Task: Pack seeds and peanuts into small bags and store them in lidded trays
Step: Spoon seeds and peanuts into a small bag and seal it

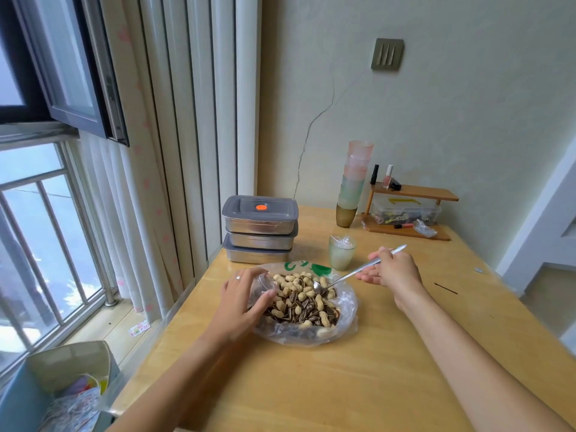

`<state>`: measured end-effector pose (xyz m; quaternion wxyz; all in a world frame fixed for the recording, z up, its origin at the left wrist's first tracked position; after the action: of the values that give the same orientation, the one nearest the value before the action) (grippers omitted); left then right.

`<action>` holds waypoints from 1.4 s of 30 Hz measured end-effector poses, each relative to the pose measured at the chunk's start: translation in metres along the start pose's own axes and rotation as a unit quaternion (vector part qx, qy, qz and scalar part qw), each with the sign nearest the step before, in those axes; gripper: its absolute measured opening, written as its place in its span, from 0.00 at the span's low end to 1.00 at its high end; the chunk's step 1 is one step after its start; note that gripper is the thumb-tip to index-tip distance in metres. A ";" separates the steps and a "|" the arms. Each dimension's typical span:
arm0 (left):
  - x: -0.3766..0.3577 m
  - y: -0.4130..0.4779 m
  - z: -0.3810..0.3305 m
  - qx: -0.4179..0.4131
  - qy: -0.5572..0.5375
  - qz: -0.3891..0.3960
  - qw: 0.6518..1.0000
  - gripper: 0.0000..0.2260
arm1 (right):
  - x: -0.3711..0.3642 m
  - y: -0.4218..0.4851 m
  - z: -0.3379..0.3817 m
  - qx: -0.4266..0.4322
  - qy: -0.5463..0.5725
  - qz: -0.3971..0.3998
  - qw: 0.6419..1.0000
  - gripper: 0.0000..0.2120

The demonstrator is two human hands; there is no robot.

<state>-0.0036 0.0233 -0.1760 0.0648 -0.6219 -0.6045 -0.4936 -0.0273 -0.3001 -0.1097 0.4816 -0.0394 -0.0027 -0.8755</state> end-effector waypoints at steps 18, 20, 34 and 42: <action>-0.018 0.058 -0.031 -0.018 0.112 0.122 0.986 0.29 | 0.004 -0.018 0.059 0.100 -0.020 -0.002 0.995 0.20; -0.019 0.058 -0.032 -0.011 0.102 0.128 0.986 0.30 | 0.001 -0.021 0.060 0.101 -0.020 0.004 0.995 0.20; -0.023 0.069 -0.027 0.044 0.100 0.132 0.985 0.34 | -0.033 -0.043 0.099 0.271 -0.113 0.095 0.951 0.19; -0.020 0.080 -0.033 0.047 0.134 0.161 0.977 0.34 | -0.030 -0.034 0.106 0.263 -0.129 0.069 0.954 0.19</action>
<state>0.0480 -0.0332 -0.1319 0.2531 -0.6356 -0.5045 -0.5267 -0.0332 -0.2523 -0.0046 0.5295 -0.0237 -0.2925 -0.7960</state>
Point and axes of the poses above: each hand's wrist, its own y-axis towards the middle knuckle, its own x-axis out of the back of the hand, z = x × y, the point moved 7 cm from there along y, towards the middle knuckle, and after that the axes turned 10 degrees about y, right-handed, at the moved point
